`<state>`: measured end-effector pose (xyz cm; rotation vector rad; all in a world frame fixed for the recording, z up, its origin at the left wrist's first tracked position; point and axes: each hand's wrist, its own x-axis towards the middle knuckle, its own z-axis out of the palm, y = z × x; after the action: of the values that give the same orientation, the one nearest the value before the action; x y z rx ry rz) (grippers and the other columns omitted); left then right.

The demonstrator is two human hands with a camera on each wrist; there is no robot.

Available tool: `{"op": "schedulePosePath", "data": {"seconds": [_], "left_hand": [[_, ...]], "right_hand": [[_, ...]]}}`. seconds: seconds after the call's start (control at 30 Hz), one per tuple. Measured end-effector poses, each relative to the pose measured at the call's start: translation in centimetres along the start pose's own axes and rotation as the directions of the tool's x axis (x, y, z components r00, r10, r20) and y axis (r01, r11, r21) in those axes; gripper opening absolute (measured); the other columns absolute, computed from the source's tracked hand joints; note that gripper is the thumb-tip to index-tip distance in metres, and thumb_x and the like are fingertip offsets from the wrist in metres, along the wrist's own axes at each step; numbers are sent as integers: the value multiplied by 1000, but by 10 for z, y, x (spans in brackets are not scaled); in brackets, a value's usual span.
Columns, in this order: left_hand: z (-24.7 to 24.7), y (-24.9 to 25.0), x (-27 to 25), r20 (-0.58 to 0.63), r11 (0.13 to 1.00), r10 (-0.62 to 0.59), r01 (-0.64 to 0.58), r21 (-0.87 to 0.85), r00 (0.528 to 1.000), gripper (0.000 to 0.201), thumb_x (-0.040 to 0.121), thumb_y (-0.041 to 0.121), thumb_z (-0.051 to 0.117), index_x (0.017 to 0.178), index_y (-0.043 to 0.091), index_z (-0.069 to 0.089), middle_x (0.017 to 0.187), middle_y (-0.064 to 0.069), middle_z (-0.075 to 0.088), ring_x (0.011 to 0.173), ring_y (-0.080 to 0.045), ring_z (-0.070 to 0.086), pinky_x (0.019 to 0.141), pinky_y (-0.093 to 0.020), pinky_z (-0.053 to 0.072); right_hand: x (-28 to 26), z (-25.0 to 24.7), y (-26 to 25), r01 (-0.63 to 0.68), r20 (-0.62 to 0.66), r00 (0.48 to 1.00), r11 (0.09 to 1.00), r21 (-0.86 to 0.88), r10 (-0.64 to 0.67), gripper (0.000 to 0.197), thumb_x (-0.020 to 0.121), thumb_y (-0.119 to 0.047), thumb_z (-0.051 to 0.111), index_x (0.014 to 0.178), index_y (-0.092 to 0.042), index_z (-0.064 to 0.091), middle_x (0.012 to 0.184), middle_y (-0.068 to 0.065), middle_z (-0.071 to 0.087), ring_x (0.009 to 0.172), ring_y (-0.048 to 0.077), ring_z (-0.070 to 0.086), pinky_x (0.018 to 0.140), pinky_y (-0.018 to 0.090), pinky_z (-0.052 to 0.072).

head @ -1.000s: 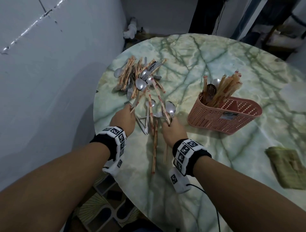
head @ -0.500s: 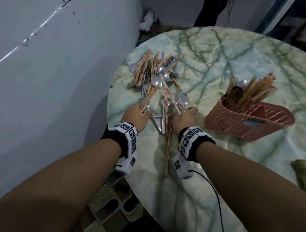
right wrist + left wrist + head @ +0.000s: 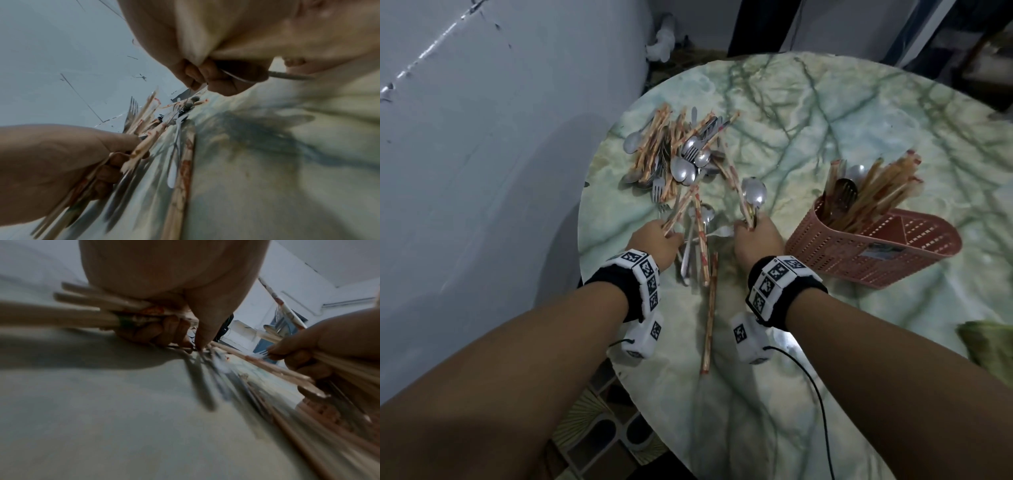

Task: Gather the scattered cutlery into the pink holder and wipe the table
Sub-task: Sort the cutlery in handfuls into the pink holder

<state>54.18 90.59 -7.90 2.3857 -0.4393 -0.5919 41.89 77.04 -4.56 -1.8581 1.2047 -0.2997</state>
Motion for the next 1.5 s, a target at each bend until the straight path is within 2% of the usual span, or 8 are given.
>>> {"op": "schedulePosePath", "data": {"seconds": [0.3,0.5,0.63,0.8,1.07,1.17,1.27,1.5], "left_hand": [[-10,-9,-8,-34,997,32,-34,-76,999,34,98,26,44,129,14,54,113,-14,65,101,-36,60,85,-38,46],[-11,-11,-18,-84,997,63,-66,-29,994,25,100,22,43,122,9,46,101,-20,64,92,-39,62,80,-44,50],[-4,-1,-22,-39,998,52,-53,-17,998,35,92,49,58,107,17,53,91,-7,67,84,-30,65,79,-41,55],[3,0,-23,6,996,58,-58,71,998,19,90,33,67,93,16,59,85,-7,69,78,-27,67,69,-35,56],[-11,-3,-38,-56,989,145,-146,-13,988,24,95,37,50,96,13,51,80,-10,62,72,-32,60,65,-40,50],[-19,-9,-36,-89,988,151,-147,54,984,19,95,30,51,98,13,42,78,-9,57,69,-32,55,62,-38,43],[-22,-9,-31,-87,987,139,-131,91,986,23,92,32,57,101,15,44,82,-5,60,72,-27,57,65,-37,45],[0,-3,-17,13,983,54,-56,176,998,37,90,48,64,105,15,57,94,-7,68,80,-29,64,66,-33,46]], "right_hand": [[-5,-21,-23,246,-89,963,964,-101,-255,26,98,-21,49,122,-12,43,109,9,50,87,26,47,75,36,39],[-17,-30,-20,338,-59,937,937,-86,-344,25,98,-18,52,109,-17,29,77,3,57,69,34,58,61,39,44],[-29,-24,-21,360,-18,932,932,-39,-361,26,97,-19,51,110,-20,28,80,9,63,69,34,66,66,49,57],[-37,-17,-18,363,22,932,931,-39,-363,23,103,-15,47,115,-12,28,76,0,52,59,10,48,49,27,32],[-33,8,1,204,149,973,961,-186,-178,20,94,-12,56,110,-9,45,101,10,60,86,30,58,72,36,46],[-32,12,6,121,149,985,960,-251,-85,23,96,-15,55,115,-7,45,88,6,58,89,35,61,80,43,53],[-32,17,8,87,140,989,966,-242,-54,21,98,-16,52,114,-7,41,75,2,51,83,35,61,75,42,53],[-31,20,18,-24,145,988,984,-178,51,35,97,-25,60,119,-7,40,95,11,62,80,30,60,68,34,47]]}}
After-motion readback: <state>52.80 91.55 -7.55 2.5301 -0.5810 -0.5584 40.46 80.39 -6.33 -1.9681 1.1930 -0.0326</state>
